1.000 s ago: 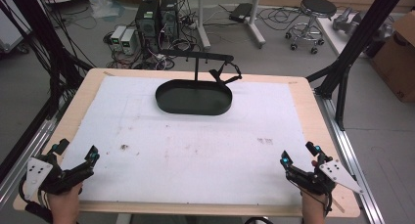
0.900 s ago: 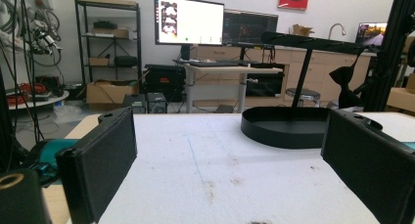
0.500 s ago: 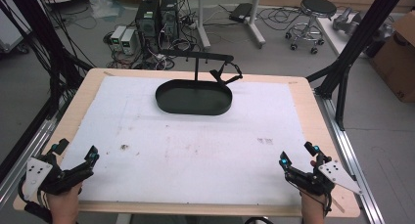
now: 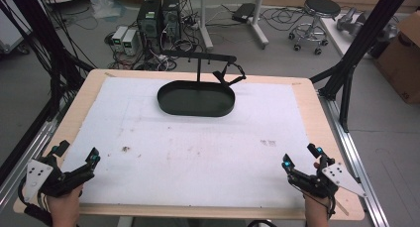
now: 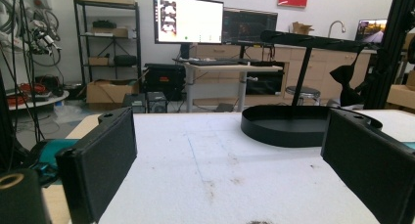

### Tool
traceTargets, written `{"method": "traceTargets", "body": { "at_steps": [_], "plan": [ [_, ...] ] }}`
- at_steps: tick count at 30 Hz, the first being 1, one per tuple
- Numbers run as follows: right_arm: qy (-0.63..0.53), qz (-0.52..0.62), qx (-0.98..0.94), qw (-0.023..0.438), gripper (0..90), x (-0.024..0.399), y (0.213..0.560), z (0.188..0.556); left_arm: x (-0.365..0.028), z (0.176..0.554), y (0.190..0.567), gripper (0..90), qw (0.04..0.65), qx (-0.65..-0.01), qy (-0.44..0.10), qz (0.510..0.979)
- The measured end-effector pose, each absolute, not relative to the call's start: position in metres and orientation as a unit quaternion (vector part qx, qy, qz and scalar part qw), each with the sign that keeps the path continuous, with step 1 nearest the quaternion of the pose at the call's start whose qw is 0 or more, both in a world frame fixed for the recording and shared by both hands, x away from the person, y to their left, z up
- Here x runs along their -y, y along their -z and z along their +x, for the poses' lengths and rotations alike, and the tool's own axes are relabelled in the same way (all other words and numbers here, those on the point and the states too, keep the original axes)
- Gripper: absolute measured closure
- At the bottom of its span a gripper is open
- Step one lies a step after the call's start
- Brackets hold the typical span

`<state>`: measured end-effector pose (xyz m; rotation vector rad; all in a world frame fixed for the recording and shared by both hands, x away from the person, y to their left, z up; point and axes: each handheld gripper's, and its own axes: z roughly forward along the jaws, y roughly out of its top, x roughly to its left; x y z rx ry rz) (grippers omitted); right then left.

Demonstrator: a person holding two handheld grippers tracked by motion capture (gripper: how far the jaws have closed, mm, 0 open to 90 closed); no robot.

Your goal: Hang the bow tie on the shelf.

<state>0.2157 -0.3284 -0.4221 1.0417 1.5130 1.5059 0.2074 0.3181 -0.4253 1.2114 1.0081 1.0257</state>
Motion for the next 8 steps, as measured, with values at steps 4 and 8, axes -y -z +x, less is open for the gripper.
{"method": "traceTargets", "body": {
  "at_steps": [4, 8],
  "plan": [
    [-0.588, 0.407, -0.591, 0.374, 9.9, 0.3285, 0.4221, 0.2158, -0.3183, 0.2073, 0.4252, 6.9, 0.59, -0.433, -0.441, 0.52],
    [-0.588, 0.405, -0.591, 0.375, 9.9, 0.329, 0.4215, 0.216, -0.318, 0.2073, 0.425, 6.8, 0.59, -0.432, -0.441, 0.52]
  ]
}}
